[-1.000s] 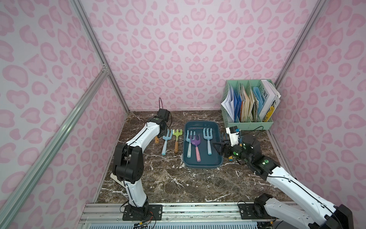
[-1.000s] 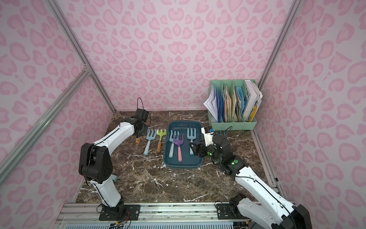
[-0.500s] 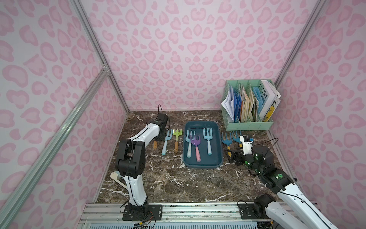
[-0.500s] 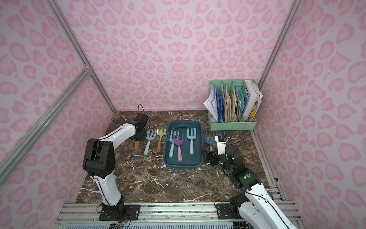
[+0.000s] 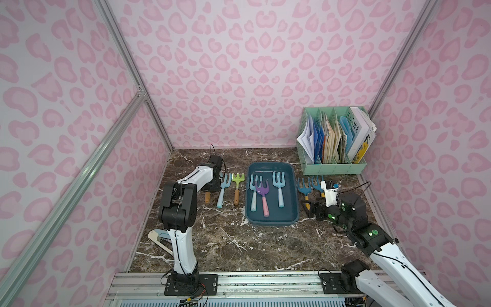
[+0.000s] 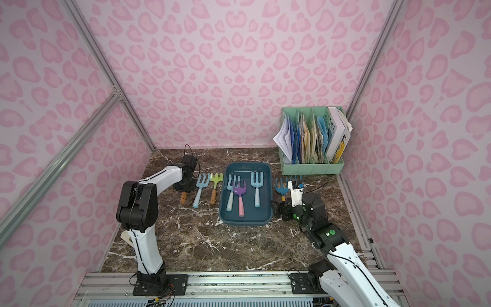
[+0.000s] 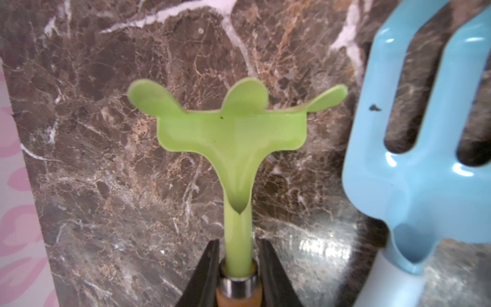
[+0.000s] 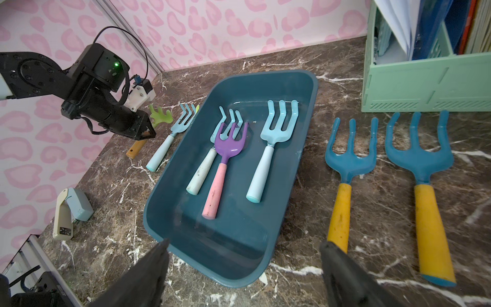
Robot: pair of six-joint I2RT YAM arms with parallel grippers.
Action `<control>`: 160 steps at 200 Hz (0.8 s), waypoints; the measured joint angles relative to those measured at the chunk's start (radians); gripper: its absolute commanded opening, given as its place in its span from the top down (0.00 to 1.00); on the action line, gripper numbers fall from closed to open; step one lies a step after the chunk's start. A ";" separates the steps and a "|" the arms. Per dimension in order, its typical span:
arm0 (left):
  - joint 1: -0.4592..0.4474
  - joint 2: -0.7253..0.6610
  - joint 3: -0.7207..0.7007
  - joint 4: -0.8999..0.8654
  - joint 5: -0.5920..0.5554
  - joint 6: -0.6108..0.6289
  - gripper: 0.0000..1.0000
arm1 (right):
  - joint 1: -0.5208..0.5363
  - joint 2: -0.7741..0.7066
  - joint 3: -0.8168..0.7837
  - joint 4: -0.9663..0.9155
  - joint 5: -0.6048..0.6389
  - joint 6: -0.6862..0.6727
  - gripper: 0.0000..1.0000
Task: Take the hand rake out of the storage box
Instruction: Place the rake at the center of the board.
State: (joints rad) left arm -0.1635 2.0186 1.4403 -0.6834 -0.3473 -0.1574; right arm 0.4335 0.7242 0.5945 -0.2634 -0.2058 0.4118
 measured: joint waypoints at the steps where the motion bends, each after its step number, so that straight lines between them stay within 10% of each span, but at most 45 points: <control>1: 0.000 0.001 0.000 0.000 0.001 0.000 0.83 | 0.000 0.000 0.000 0.000 0.000 0.000 0.09; 160: 0.009 -0.025 -0.002 0.018 -0.008 -0.024 0.36 | -0.003 0.017 -0.005 0.001 -0.019 0.001 0.06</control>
State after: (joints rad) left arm -0.1547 1.9938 1.4380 -0.6651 -0.3557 -0.1818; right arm 0.4309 0.7410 0.5892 -0.2626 -0.2249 0.4126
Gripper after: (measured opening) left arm 0.595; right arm 0.935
